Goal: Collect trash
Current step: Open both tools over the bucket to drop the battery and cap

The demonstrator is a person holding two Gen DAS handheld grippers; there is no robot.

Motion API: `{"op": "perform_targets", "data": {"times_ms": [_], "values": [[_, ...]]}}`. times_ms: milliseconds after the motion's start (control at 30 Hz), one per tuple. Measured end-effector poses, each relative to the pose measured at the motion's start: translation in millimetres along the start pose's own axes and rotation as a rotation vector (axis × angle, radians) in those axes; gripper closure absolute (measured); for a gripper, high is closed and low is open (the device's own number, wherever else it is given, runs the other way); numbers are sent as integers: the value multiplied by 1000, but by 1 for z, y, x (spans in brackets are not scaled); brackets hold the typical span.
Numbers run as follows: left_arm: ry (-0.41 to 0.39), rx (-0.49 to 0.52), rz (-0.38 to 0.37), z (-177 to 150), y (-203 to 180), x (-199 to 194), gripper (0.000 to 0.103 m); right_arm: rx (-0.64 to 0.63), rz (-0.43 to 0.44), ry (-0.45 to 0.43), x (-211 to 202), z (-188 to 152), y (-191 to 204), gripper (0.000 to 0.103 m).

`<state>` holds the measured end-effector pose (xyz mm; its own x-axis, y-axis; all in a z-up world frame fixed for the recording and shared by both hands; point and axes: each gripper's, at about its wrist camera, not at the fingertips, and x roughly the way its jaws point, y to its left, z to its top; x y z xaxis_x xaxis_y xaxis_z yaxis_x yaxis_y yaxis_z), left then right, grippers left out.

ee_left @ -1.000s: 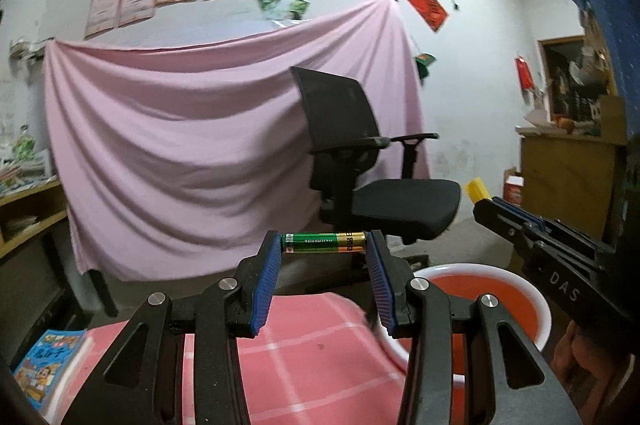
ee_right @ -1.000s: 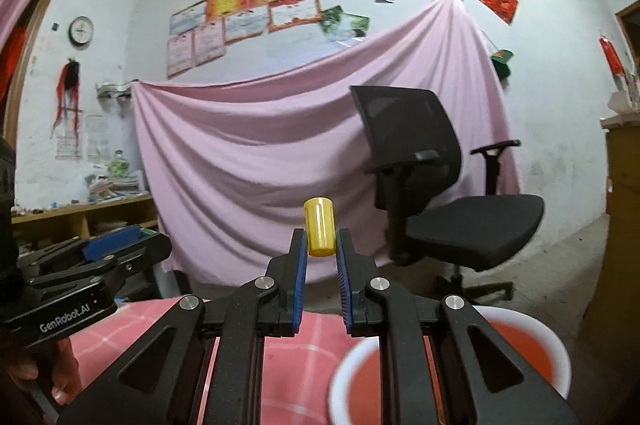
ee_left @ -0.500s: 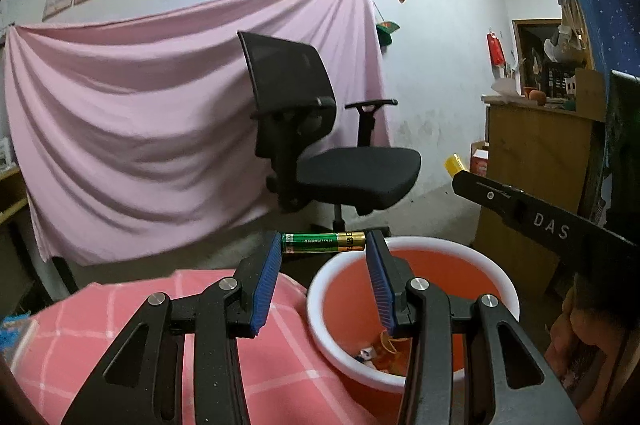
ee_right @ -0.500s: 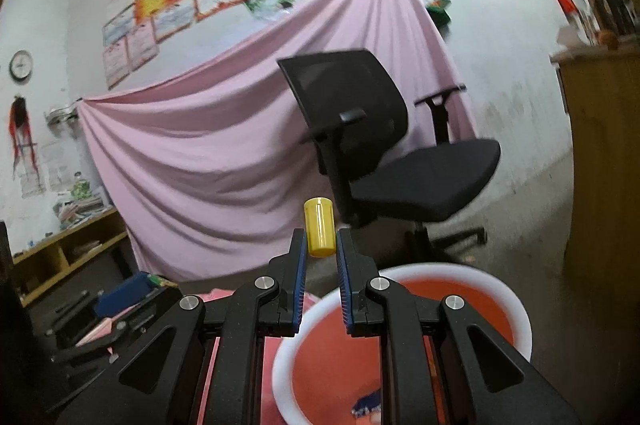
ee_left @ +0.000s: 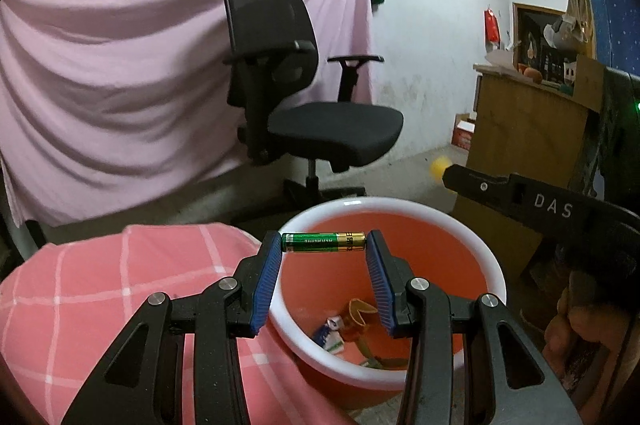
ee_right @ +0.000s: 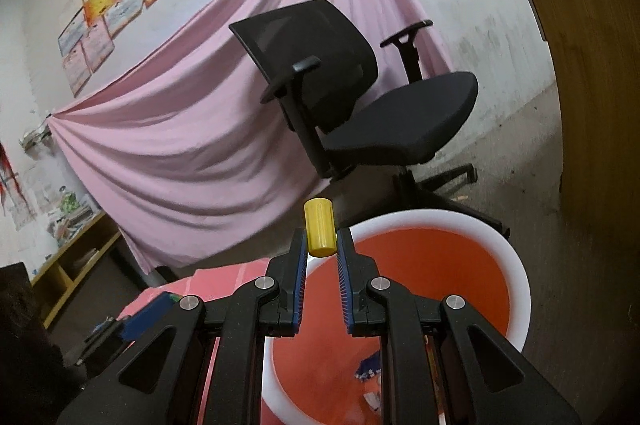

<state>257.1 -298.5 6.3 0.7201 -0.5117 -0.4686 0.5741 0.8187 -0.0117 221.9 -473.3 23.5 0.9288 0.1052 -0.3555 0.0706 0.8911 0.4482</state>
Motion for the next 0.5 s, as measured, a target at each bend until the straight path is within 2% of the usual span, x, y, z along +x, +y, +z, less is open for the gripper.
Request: {"op": "perform_targets", "data": {"times_ms": [200,333,500], "values": [[62,12,-8,-6,-4,8,64,25,-6,34,4,-1,-6,89],[58,-10,-9,-8,-1,5,58,32,-10,40,4,-1,-8,89],[53,-32,1,-9,6,0,58,28,-14,44,4,-1,-8,89]]}}
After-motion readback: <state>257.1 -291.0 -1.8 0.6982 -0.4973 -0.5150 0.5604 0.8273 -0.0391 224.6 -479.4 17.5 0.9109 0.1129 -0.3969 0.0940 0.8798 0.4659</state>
